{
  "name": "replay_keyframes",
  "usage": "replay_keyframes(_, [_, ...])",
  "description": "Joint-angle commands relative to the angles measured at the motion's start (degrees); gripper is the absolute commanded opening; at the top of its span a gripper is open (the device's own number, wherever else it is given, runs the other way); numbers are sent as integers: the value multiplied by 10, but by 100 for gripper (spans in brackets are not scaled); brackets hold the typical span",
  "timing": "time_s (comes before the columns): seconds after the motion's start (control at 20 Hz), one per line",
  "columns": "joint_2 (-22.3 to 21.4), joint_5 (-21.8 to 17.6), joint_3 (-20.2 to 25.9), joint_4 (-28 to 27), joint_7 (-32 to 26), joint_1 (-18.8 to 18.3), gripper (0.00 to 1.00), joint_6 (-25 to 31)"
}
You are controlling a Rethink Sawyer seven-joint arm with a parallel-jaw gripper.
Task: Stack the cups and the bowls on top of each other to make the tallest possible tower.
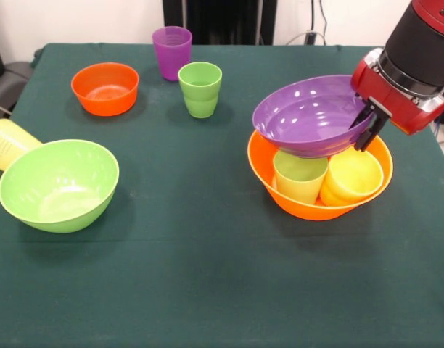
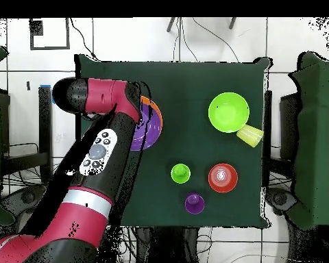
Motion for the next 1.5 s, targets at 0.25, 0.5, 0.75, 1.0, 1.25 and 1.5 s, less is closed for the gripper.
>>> replay_keyframes(0.25, [14,17,28,29,161,9,0,-21])
replay_keyframes(0.5, [21,18,28,28,167,12,0,-31])
replay_keyframes(0.75, [28,18,27,25,169,10,0,-38])
replay_keyframes(1.0, [34,19,26,21,172,9,0,-43])
replay_keyframes(1.25, [37,21,25,19,177,12,0,-46])
replay_keyframes(1.5, [37,23,24,20,182,14,0,-49])
